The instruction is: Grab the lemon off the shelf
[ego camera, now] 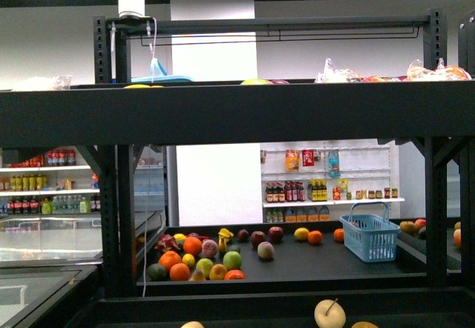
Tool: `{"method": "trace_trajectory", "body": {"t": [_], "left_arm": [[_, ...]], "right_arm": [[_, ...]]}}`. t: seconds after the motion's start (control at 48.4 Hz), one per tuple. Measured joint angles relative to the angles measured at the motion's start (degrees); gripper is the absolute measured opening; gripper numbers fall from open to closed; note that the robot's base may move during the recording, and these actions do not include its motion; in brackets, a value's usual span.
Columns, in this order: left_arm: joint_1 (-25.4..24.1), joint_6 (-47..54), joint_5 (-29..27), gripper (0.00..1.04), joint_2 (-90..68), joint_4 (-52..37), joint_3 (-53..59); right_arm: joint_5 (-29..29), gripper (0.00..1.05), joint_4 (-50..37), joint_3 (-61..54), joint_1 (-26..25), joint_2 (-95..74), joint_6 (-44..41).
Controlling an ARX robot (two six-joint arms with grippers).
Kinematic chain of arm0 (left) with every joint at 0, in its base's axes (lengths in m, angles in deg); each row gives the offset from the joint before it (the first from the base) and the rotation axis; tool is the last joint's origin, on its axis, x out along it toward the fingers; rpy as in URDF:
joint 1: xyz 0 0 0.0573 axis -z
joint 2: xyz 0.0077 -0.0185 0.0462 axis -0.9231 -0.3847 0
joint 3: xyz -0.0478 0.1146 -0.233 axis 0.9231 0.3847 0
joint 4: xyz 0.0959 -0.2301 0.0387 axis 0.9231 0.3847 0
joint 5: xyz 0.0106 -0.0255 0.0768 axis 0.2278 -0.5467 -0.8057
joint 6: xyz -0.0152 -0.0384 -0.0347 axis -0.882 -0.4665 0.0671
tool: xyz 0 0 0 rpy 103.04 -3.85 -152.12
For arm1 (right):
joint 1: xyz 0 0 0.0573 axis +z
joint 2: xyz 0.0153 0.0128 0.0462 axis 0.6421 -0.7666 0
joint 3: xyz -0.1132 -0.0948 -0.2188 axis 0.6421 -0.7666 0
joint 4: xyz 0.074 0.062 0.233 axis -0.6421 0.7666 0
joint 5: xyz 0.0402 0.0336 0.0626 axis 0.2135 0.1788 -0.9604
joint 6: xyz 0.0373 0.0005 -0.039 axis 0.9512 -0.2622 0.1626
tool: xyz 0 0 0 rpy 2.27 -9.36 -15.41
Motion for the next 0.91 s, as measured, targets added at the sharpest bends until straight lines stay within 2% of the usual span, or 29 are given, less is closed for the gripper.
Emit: {"method": "trace_trajectory", "body": {"t": [0.496, 0.908], "left_arm": [[0.0, 0.0, 0.0, 0.03, 4.3, 0.6, 2.2], [0.0, 0.0, 0.0, 0.78, 4.3, 0.6, 2.2]], "right_arm": [[0.0, 0.97, 0.0, 0.0, 0.0, 0.0, 0.0], [0.0, 0.97, 0.0, 0.0, 0.0, 0.0, 0.0]]}}
